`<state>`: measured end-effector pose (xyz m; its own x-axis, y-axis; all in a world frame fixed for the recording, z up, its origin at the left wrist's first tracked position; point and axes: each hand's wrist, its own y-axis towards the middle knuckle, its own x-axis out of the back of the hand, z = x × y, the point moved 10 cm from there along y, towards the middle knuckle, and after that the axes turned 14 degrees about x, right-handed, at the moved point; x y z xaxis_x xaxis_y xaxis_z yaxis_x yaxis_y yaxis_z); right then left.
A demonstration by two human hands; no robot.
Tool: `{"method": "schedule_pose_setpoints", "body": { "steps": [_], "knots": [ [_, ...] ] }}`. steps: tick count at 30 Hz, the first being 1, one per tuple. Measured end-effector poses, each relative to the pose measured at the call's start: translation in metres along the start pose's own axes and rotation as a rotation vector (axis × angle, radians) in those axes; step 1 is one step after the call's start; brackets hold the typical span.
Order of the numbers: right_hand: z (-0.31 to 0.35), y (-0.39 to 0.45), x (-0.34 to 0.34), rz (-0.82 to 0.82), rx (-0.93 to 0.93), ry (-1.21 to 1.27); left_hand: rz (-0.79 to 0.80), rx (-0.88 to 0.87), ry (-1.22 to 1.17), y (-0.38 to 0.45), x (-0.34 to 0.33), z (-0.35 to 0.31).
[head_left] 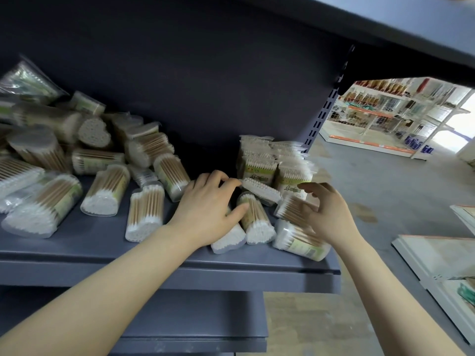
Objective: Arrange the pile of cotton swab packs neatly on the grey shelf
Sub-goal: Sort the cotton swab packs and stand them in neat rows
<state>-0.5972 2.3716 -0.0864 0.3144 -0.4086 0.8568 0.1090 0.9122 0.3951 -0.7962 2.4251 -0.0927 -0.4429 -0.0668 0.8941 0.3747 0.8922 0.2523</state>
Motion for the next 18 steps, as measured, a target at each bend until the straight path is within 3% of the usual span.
{"method": "schedule_pose_setpoints", "body": {
  "steps": [8,18],
  "knots": [
    [0.042,0.011,-0.007,0.021,0.190,0.012,0.073,-0.091,-0.002,0.016,-0.011,-0.010],
    [0.037,0.032,-0.012,-0.004,0.206,-0.101,0.140,-0.109,0.010,0.032,-0.019,-0.010]
  ]
}}
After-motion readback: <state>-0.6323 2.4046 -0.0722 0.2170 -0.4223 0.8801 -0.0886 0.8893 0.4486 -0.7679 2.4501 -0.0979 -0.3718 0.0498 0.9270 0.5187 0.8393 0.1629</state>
